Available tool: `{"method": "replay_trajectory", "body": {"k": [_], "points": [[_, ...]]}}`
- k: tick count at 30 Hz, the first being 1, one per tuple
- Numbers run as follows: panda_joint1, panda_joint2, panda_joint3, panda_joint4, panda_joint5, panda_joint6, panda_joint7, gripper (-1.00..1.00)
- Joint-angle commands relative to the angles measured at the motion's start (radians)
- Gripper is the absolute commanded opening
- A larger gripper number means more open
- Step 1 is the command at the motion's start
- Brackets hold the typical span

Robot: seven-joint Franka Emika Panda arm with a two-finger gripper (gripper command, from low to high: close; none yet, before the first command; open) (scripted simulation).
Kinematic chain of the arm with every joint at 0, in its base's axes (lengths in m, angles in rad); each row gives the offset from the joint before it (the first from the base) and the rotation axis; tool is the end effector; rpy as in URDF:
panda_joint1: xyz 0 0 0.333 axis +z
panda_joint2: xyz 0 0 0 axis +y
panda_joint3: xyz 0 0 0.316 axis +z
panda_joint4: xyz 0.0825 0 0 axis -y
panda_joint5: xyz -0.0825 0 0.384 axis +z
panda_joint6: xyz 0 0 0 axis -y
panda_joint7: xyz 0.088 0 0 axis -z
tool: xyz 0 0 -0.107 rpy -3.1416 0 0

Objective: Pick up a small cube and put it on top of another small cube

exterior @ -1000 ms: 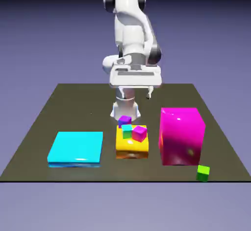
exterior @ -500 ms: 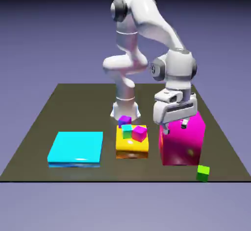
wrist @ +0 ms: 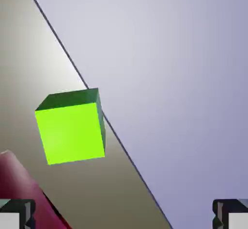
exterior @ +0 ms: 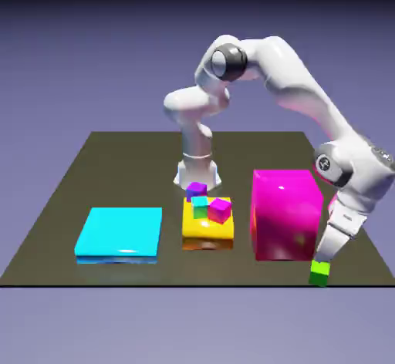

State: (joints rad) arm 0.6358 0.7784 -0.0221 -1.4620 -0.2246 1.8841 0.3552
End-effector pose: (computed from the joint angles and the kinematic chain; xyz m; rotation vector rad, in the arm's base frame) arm 0.5637 0.3794 0.1973 2.7229 0.5098 -0.3002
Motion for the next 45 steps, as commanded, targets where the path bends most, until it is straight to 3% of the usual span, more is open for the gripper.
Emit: {"method": "replay_trajectory", "body": {"k": [1, 4, 8, 9, 14, 45], "points": [[0.017, 0.036, -0.001, 0.036, -0.006, -0.031, -0.010, 0.00], [0.035, 0.075, -0.001, 0.075, -0.013, -0.065, -0.022, 0.00], [0.020, 0.134, -0.009, -0.004, -0.025, 0.074, -0.006, 0.00], [0.020, 0.134, -0.009, -0.004, -0.025, 0.074, -0.006, -1.00], [0.006, 0.062, -0.015, 0.082, 0.006, -0.050, -0.045, -1.00], [-0.596, -0.997, -0.013, -1.039, 0.219, -0.001, 0.307, -1.00]]}}
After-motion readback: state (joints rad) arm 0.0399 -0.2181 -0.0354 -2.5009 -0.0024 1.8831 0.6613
